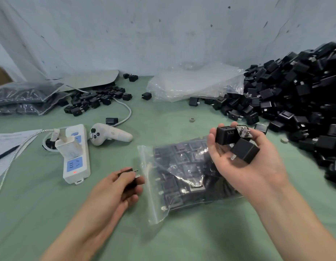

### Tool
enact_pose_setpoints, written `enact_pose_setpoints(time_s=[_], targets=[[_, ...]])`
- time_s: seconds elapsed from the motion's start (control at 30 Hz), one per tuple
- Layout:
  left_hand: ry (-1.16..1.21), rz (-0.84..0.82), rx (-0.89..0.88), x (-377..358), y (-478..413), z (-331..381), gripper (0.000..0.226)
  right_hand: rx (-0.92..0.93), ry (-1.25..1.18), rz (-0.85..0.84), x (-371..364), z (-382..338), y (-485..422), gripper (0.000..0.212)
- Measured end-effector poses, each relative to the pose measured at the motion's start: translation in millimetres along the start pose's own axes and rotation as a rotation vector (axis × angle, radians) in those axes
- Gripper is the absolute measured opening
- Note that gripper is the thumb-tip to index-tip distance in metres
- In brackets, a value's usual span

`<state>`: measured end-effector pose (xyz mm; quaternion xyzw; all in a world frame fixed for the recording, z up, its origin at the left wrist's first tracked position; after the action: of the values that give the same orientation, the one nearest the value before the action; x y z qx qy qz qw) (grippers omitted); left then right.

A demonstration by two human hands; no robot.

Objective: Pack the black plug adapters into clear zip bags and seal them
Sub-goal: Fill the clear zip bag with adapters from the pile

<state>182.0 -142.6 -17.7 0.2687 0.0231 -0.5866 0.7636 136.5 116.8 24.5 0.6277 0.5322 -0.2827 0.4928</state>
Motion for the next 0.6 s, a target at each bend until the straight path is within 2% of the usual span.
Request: enact_pose_setpoints(time_s=[0.17,0.23,0.3,0.6], targets=[[-0.253,-0.232,-0.017,-21,12,-10,0.037,0.014,-0.002,0.017,2,-3,3,0.019],[-0.359,-0.262,-0.068,-28,16,-9,0.036,0.015,0.003,0.02,3,-3,3,0.019],[-0.409,-0.218,-0.117,-29,14,-6,0.03,0.015,0.011,0.02,3,-2,4,0.019],[-0.365,-0.001,-0.236,-27,18,-5,0.008,0.009,0.026,0.044,4,3,6,0.019]])
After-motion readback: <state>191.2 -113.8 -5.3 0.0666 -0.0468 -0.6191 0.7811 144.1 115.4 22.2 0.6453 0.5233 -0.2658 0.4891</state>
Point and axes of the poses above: each hand's wrist, its own y-axis away from the middle knuckle, its own x-axis out of the back of the hand, z = x × y, the point moved 8 cm from there along -y, towards the middle knuckle, and after that the axes turned 11 degrees about y, right-handed, at the moved point
